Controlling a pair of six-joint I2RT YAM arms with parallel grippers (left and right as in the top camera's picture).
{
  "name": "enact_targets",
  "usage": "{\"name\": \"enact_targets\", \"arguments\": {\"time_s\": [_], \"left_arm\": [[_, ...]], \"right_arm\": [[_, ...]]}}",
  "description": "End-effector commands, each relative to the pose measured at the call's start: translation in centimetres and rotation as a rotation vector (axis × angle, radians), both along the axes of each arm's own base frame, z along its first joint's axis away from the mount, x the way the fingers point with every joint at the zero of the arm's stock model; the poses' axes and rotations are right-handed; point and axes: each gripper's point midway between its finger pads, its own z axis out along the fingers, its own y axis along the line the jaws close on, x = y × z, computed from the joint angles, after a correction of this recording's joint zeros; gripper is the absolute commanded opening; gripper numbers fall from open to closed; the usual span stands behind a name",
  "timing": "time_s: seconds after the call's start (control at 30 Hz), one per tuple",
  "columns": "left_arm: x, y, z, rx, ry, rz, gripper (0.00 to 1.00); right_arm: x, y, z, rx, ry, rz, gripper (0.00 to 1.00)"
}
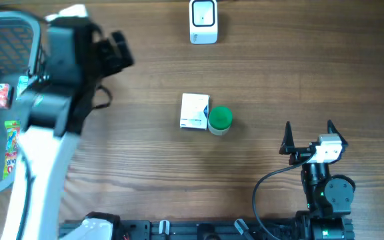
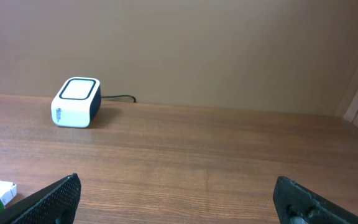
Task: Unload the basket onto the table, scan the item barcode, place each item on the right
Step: 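Reach into the basket and grasp the Haribo candy bag with left gripper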
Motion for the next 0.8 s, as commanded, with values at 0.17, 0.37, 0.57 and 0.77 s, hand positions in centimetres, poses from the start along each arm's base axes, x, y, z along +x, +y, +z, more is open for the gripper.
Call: {"name": "enact_targets", "arguments": {"time_s": [0.17, 0.37, 0.57, 0.77], "left_arm": [[-8.3, 16.4, 4.2, -0.061, -0.140, 0.658, 1.00], [-8.7, 20.1, -0.5, -0.358, -0.021, 0.675, 1.00], [-8.5, 23.7, -8.7, -0.526, 0.222, 0.778, 1.00], [-7.4, 25.8, -16.3, -0.733, 0.376, 1.013, 1.00]], "right_arm": [[0.0, 0.2, 0.2, -0.004, -0.010, 0.011, 1.00], [0.0, 0.2, 0.2, -0.005, -0.010, 0.012, 1.00], [0.0, 0.2, 0.2, -0.004, -0.011, 0.011, 1.00], [0.0, 0.2, 0.2, -0.005, -0.010, 0.012, 1.00]]}}
